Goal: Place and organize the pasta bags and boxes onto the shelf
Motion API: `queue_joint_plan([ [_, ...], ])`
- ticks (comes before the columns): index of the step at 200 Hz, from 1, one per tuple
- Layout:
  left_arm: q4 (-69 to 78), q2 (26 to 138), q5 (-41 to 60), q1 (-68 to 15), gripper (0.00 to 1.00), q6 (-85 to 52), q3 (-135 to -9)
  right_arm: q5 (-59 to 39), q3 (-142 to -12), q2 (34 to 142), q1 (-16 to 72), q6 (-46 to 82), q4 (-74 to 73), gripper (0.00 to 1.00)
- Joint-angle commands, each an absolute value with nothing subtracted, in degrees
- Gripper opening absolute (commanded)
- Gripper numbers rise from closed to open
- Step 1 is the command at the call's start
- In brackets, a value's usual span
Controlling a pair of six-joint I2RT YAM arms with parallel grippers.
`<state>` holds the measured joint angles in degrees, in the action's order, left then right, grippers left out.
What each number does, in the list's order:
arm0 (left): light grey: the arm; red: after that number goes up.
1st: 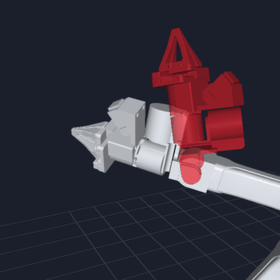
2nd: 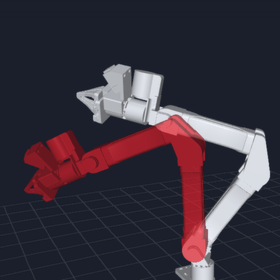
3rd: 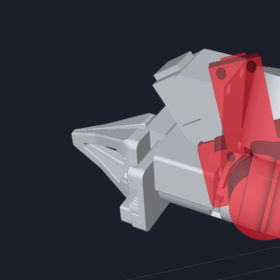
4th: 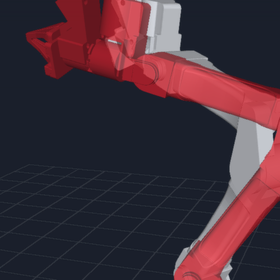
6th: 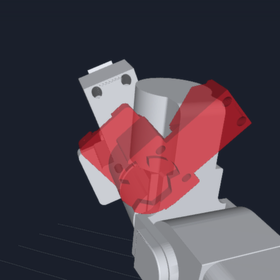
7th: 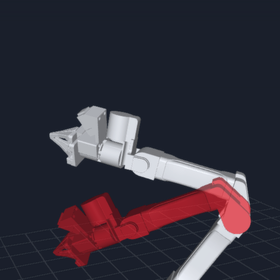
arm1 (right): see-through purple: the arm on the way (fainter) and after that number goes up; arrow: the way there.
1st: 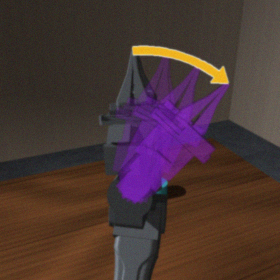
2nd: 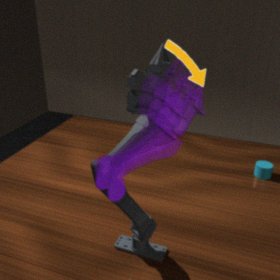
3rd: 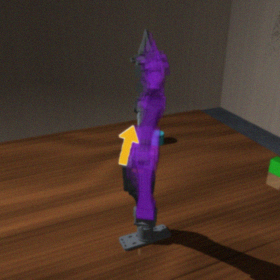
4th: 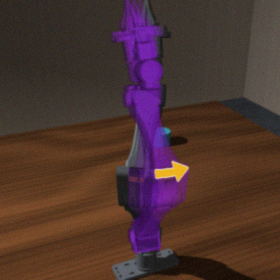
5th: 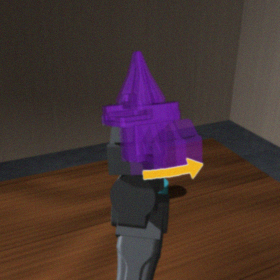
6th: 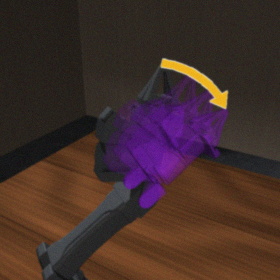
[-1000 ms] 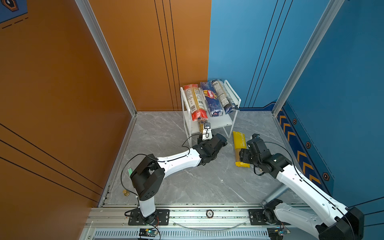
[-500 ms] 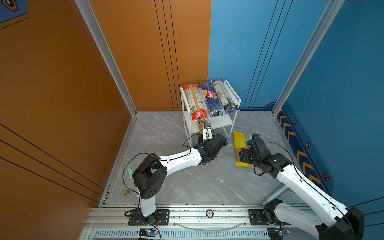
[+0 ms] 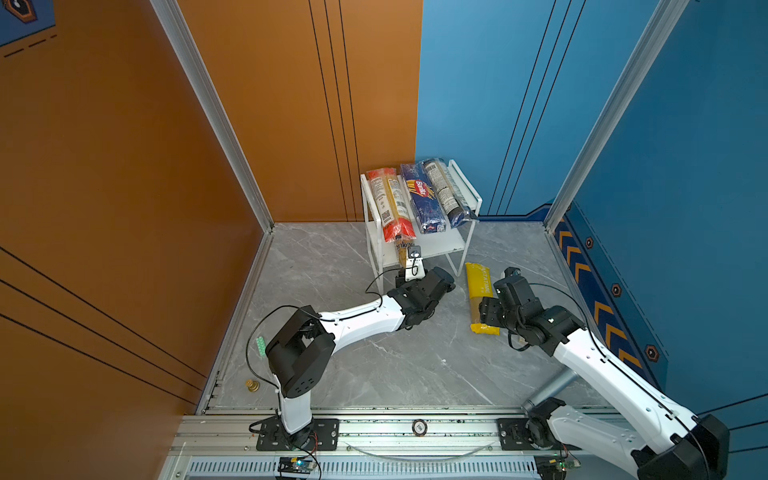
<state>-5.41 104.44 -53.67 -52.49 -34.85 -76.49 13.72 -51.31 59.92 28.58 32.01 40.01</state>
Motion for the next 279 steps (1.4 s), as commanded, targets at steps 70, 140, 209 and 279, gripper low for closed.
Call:
queue_joint_plan([
  [70, -2.70, 105.38, -58.72, -51.86, 0.02, -37.36, -80.16, 14.71, -53.87, 60.55, 28.96, 31.42, 42.71, 0.74],
  [140, -2.73, 105.12, -58.67, -51.83, 0.14, -37.23, -80.11, 14.78, -53.44, 60.16, 28.92, 31.46, 42.71, 0.74],
  [209, -2.77, 104.87, -58.45, -51.85, 0.24, -36.79, -79.98, 14.90, -53.35, 59.85, 28.78, 31.29, 42.71, 0.75],
  [279, -2.79, 104.90, -58.45, -51.83, 0.37, -37.05, -79.89, 14.92, -53.26, 59.77, 28.83, 31.29, 42.70, 0.75],
])
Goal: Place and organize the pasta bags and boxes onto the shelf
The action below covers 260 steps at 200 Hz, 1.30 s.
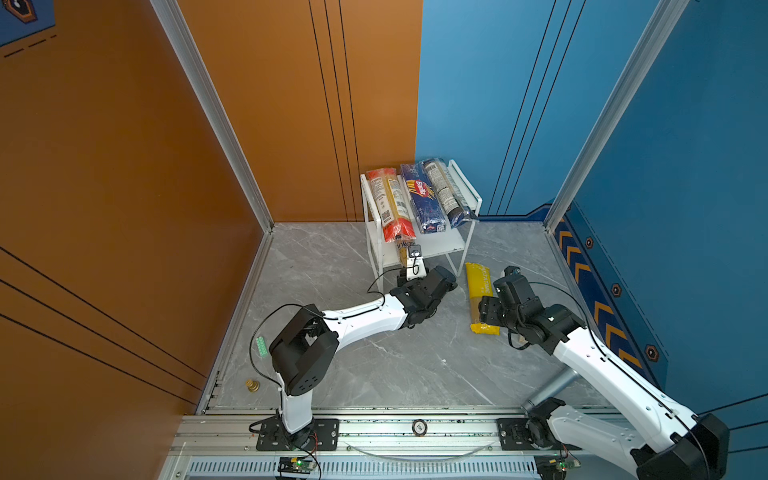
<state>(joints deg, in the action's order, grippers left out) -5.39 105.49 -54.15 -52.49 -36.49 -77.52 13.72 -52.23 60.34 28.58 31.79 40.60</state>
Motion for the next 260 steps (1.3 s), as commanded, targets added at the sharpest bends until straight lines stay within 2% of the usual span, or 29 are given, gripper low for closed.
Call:
queue_joint_plan([
  [1, -2.76, 104.92, -58.54, -51.84, 0.37, -37.02, -79.85, 14.89, -53.26, 59.77, 28.83, 31.25, 42.71, 0.75],
  [50, -2.72, 105.07, -58.28, -51.86, 0.39, -37.00, -79.82, 14.85, -53.26, 59.94, 28.83, 31.29, 42.71, 0.76],
  [71, -2.77, 104.83, -58.44, -51.86, 0.49, -37.00, -79.80, 14.84, -53.26, 59.95, 28.83, 31.29, 42.66, 0.76],
  [115, -2.73, 104.59, -58.80, -51.79, 0.54, -37.00, -79.63, 14.79, -53.28, 59.85, 28.78, 31.29, 42.71, 0.76],
  [260, -2.75, 104.41, -58.54, -51.86, 0.60, -37.21, -79.12, 14.83, -53.09, 59.41, 28.83, 31.55, 42.87, 0.77],
])
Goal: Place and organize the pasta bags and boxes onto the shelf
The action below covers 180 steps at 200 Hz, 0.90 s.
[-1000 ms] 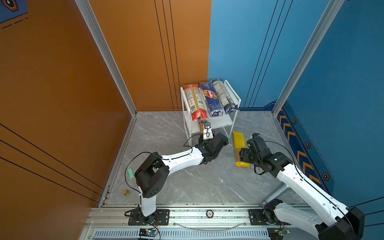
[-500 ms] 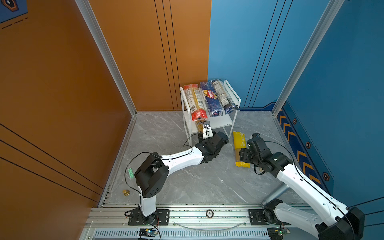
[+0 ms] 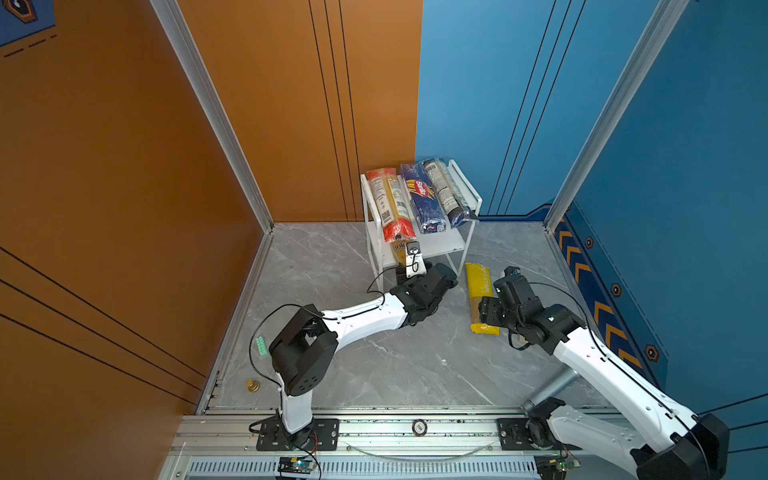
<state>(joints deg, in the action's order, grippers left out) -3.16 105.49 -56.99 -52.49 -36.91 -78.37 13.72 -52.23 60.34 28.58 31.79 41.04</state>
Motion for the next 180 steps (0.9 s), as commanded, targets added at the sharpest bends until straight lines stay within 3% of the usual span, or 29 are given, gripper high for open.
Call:
queue_joint_plan([
  [1, -2.74, 104.41, -58.54, -51.86, 0.60, -37.20, -79.11, 14.80, -53.09, 59.41, 28.83, 31.51, 42.88, 0.77],
  [180, -0.69, 104.59, -60.54, -53.11, 0.62, -34.47, -78.57, 14.97, -52.56, 58.97, 28.83, 31.59, 42.89, 0.77],
])
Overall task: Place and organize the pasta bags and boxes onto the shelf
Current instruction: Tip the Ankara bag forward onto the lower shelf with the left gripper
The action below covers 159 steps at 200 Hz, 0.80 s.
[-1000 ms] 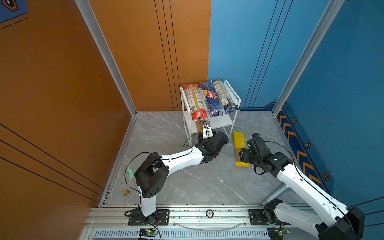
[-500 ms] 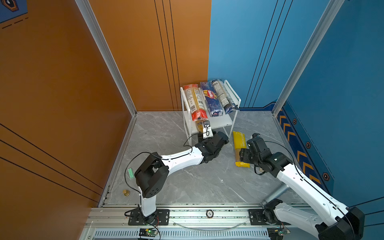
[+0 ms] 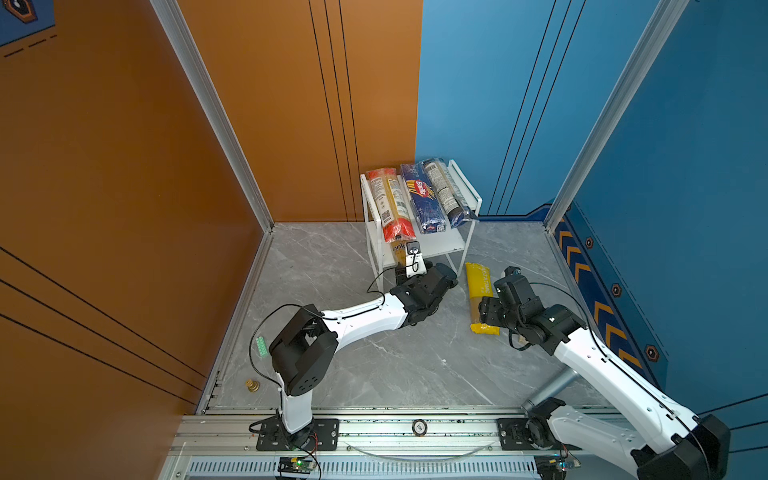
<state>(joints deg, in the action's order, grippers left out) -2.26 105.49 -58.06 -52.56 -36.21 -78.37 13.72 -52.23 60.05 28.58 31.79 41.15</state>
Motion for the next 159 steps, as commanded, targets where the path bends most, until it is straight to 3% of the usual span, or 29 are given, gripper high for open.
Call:
queue_joint_plan([
  [1, -0.65, 104.59, -60.55, -53.10, 0.62, -34.46, -78.57, 14.95, -52.56, 58.97, 28.83, 31.57, 42.89, 0.77],
  [159, 1.76, 104.67, -62.23, -54.29, 0.64, -32.02, -77.20, 14.95, -52.56, 58.45, 28.74, 31.70, 42.89, 0.78],
])
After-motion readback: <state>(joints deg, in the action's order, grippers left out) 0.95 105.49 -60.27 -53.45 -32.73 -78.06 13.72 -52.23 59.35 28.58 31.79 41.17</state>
